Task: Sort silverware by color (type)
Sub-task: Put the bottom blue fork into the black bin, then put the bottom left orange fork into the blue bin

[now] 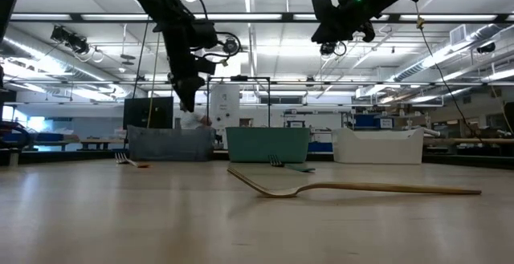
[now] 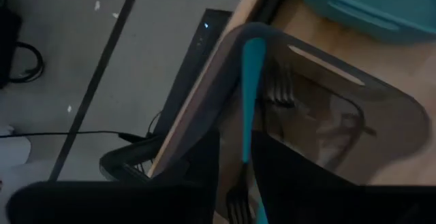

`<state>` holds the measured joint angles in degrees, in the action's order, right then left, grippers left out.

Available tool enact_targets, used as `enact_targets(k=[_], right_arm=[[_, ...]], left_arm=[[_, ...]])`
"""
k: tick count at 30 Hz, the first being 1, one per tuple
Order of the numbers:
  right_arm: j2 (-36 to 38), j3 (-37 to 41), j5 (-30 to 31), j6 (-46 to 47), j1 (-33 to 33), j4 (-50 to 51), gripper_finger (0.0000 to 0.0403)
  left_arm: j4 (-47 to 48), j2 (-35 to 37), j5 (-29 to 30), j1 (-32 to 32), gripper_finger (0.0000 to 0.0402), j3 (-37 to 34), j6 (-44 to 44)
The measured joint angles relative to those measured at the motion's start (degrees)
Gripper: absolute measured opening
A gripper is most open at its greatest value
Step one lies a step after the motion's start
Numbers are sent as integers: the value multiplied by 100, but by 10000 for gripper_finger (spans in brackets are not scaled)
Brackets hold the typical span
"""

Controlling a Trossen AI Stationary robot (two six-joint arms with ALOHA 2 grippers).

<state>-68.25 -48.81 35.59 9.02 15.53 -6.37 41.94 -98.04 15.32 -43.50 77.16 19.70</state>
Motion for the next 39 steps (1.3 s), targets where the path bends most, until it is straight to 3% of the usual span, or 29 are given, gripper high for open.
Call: enact_targets(k=[5,9,14,21,34,39], right_arm=[[0,2,70,-9,-1,403,84],[0,1,41,115,-1,733,84],[0,0,-489,476,-101,1172,84],[46,2,-666,401,-333,2008,84],[352,2,-2933,946,-743,3569,84],[354,4,-3072,1072,-1034,4185,84]], left_arm=[[1306,2,-170,266,96,496,-454],[2058,61,-887,504,94,562,-1026],[2905,142,-1546,1028,94,327,-1998],[3151,458,-1581,2327,94,-401,-3041],[3092,527,-1572,5065,94,-828,-5864],[3062,527,-1584,6304,94,-828,-6111]])
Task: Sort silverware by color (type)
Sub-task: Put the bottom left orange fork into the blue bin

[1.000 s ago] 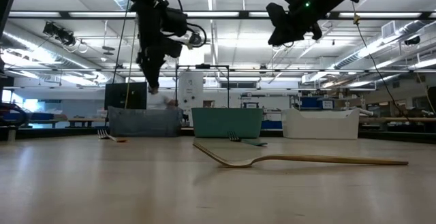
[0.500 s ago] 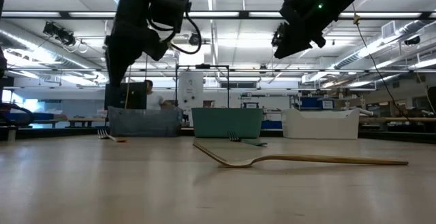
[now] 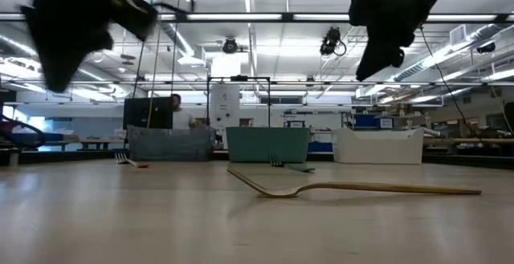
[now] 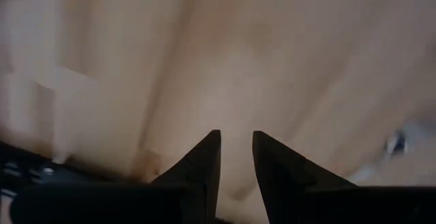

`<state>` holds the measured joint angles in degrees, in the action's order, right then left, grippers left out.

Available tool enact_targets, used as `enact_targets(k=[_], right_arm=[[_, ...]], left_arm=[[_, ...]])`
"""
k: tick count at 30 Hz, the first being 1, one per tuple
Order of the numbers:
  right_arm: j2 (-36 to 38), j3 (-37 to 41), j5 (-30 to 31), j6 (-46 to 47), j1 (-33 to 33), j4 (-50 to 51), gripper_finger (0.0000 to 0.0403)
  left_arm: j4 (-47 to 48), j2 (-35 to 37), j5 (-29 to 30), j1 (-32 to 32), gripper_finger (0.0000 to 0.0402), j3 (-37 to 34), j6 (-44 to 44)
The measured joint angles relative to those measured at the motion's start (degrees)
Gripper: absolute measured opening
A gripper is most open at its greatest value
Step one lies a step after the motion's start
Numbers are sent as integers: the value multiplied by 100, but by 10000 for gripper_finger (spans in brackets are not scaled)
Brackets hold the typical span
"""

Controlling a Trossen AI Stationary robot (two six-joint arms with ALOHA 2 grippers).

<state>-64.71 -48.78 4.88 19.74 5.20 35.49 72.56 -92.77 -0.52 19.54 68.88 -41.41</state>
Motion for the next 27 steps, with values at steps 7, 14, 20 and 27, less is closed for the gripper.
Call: enact_targets(k=[7,14,20,27], right_arm=[[0,13,-3,113,-390,278,84],[0,13,14,169,-726,277,84],[0,13,43,174,-927,277,84],[0,13,49,174,-1071,280,84]], left_arm=[[-349,0,-84,1578,94,0,4],[-1457,-59,-71,2429,94,0,6],[-1985,-462,-73,2781,94,0,-20],[-1943,-1031,-72,2763,94,-2,-100]])
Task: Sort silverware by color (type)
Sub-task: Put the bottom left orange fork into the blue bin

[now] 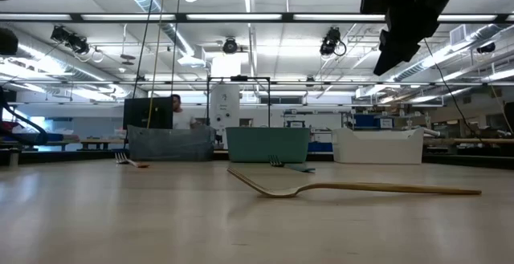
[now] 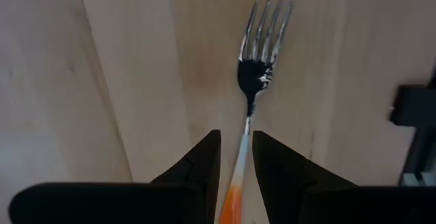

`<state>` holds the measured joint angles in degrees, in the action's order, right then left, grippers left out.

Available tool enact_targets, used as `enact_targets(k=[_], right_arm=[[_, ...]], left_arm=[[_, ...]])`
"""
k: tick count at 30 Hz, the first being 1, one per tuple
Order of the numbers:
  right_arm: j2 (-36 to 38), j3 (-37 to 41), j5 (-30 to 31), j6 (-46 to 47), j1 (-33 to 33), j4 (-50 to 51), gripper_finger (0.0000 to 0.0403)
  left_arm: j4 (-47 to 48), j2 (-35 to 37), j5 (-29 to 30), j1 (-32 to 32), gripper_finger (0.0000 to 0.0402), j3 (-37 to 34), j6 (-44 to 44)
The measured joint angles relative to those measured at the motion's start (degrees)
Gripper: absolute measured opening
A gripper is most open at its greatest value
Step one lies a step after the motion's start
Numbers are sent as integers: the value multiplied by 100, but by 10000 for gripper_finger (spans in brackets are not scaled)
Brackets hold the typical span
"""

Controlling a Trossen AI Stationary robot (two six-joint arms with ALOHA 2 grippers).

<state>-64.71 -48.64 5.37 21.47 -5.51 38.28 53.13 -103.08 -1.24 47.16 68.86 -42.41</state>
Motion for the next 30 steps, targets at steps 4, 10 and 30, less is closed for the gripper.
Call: enact_targets(k=[4,10,30], right_arm=[[0,0,4,-3,-46,1,84],[-2,0,8,-17,-49,14,84],[-4,0,-83,0,-129,94,84]], left_arm=[[-11,-169,-52,-24,94,-2,-1],[-122,-315,-377,61,94,0,7],[-87,-798,-395,58,89,-7,348]])
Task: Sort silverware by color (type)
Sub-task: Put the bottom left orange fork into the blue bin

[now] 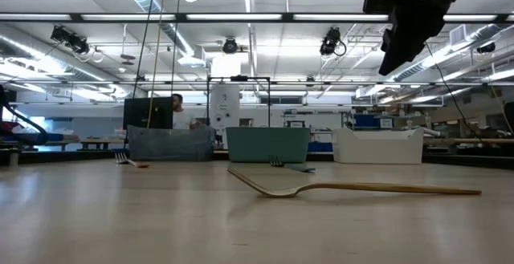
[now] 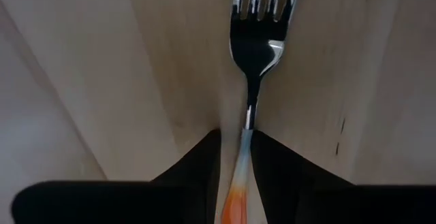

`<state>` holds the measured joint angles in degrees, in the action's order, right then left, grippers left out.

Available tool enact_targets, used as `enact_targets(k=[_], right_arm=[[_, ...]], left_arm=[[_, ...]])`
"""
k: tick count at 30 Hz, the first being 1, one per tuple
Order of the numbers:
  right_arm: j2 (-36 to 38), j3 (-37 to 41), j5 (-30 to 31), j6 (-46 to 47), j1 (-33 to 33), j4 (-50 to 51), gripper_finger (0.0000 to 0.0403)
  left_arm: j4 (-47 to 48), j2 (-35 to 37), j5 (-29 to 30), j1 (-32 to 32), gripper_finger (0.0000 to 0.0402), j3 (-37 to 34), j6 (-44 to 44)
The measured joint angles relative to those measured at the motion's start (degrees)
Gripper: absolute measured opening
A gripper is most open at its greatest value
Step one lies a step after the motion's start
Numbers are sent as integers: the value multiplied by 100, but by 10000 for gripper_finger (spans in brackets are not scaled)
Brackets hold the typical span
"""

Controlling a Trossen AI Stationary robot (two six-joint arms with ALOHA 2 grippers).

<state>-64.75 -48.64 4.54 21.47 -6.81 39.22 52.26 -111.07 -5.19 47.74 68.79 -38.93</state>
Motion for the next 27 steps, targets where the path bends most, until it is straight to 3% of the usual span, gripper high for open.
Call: enact_targets(k=[8,16,27], right_arm=[[0,0,20,2,-117,7,84],[0,0,117,0,-164,15,84],[0,0,140,57,-164,-86,84]], left_arm=[[-195,31,-446,-226,17,-334,-45],[-176,196,-486,-583,12,-168,-38],[-569,1381,772,-1552,10,-125,-377]])
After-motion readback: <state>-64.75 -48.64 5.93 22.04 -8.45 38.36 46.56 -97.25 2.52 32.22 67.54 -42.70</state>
